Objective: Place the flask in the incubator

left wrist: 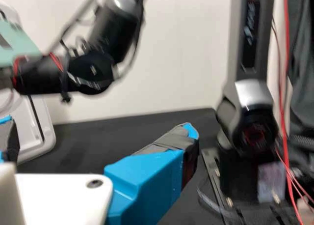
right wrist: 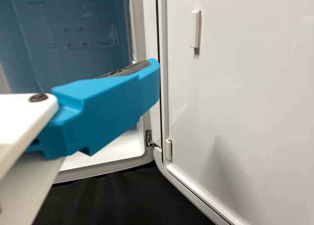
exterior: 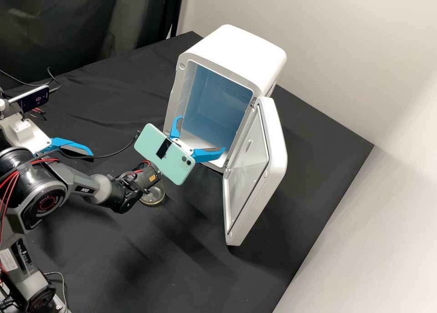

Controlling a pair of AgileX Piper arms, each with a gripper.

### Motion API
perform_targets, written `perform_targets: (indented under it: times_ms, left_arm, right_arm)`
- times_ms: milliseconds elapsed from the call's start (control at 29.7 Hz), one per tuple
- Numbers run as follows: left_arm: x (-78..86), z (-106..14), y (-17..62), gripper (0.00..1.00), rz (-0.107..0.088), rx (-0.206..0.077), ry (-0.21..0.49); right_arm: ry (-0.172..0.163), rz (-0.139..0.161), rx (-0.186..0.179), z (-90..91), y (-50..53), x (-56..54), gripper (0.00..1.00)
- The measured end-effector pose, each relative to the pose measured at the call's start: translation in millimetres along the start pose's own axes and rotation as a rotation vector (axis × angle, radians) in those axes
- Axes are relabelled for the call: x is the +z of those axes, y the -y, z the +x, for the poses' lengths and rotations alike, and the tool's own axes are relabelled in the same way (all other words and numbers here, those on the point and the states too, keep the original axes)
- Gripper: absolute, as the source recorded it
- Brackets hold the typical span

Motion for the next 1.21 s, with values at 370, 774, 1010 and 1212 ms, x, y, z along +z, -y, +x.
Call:
perform_targets:
  times_ms: [370,774,1010,1212]
  left_arm:
    - [-5.4,-33.1,19.7,1.0,-0.002,-0.029,-0.013]
    - [-32.1,-53.6,40.9,1.0,-0.004,-0.066,-0.082]
    - [-55.8,-55.9,48.1,1.0,-0.027,-0.098,-0.167]
    - [-68.8,-58.0,55.0,1.0,-0.043,-0.129,-0.21]
  right_arm:
    - [0.0,0.0,0.0,0.0,0.0,0.0,1.0]
    - [0.0,0.0,0.0,0.0,0.0,0.0,1.0]
    - [0.0,0.0,0.0,0.0,0.0,0.0,1.0]
    - [0.0,0.0,0.0,0.0,0.0,0.0,1.0]
